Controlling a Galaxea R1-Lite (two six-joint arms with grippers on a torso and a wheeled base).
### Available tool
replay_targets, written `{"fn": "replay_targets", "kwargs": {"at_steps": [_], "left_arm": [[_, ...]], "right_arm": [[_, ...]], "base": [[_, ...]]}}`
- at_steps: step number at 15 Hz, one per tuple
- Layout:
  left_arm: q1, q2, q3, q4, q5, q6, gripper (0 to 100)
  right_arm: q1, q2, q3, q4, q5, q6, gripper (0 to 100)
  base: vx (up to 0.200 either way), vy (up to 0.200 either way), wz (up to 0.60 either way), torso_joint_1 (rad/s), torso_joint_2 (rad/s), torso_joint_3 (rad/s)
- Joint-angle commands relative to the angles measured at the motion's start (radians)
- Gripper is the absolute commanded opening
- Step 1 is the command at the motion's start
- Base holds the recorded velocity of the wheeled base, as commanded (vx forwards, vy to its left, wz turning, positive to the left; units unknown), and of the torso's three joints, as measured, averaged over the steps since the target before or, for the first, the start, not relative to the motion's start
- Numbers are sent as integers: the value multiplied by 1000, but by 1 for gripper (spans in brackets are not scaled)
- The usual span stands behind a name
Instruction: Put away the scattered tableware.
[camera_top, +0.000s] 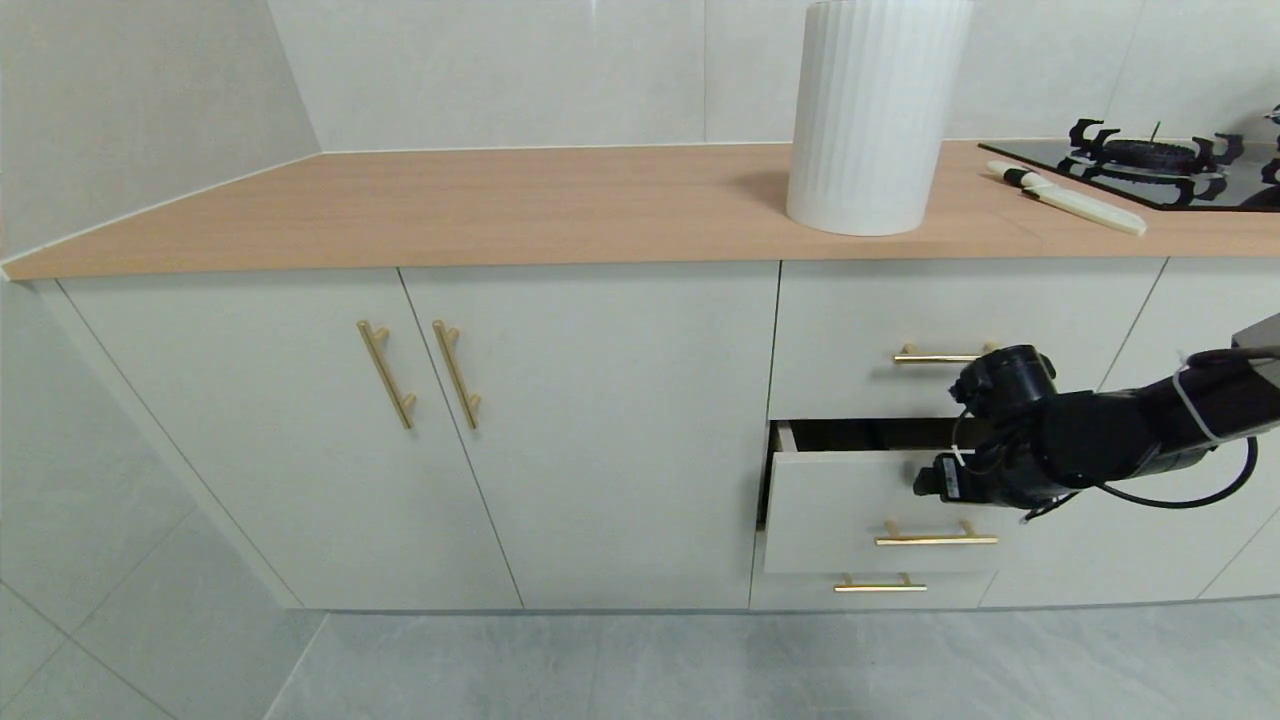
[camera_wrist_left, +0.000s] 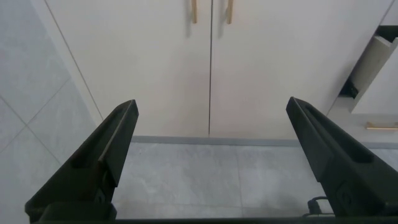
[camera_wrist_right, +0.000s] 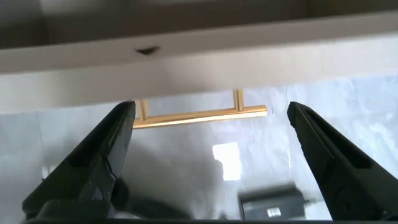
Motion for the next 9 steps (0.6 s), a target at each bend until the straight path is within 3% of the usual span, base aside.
{"fn": "replay_targets", "kwargs": {"at_steps": [1,7,9], "left_arm": [[0,0,0,0,0,0,100],[1,0,0,0,0,0,100],[0,0,0,0,0,0,100]], "right_arm": [[1,23,40,-84,-1,0,100],[1,77,130,-435,-16,-5,100],[1,89,138,-495,-30,-5,100]], "base": [[0,0,0,0,0,0],[0,0,0,0,0,0],[0,0,0,0,0,0]]}}
